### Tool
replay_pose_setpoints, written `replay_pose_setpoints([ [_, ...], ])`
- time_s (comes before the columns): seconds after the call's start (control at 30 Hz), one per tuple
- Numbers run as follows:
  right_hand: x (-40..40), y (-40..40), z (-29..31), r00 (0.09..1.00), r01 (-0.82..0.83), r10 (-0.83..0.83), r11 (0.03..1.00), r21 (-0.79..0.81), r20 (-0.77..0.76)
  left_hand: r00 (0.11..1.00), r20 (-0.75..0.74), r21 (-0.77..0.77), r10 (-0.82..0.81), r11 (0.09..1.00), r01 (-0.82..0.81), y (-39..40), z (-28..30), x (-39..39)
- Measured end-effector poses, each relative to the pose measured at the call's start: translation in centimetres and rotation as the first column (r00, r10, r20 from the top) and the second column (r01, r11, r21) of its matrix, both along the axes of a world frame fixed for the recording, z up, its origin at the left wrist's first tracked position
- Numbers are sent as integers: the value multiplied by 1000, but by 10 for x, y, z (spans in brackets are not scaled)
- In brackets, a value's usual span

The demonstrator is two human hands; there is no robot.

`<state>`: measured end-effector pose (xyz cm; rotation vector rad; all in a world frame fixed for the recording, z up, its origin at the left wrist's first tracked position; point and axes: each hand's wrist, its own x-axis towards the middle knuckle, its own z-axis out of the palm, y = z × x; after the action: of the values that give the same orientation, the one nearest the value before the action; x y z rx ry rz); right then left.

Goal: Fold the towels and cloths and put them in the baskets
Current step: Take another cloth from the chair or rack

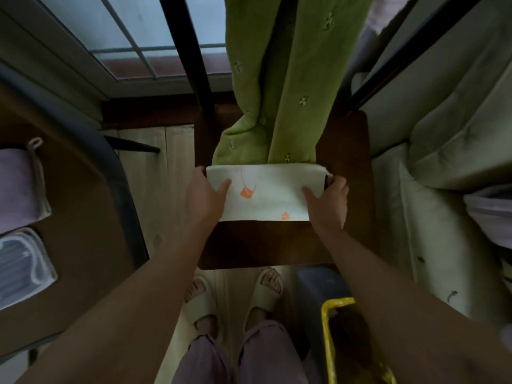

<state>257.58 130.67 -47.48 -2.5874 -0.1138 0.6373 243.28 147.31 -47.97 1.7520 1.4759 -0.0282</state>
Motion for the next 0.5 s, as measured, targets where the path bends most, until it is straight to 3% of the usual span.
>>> replay_pose_setpoints([
  [0.1, 2, 3, 1, 921, 323, -290, 942, 96, -260, 984, -98, -156, 147, 974, -162, -4, 8, 8],
  [0.27, 3, -1, -1, 845, 445, -378, 889, 106, -379, 992, -18, -86, 123, 988, -124, -15, 17, 0],
  [0.33, 0, -7, 11, 863, 423, -335, 888, 178, -379, 995, 60, -45, 83, 996, -81, -21, 25, -4],
  [0.5, -17, -8, 51, 962, 191, -112, 928, 321, -250, 969, 218, -17, 118, 993, -117, -27, 60, -16],
])
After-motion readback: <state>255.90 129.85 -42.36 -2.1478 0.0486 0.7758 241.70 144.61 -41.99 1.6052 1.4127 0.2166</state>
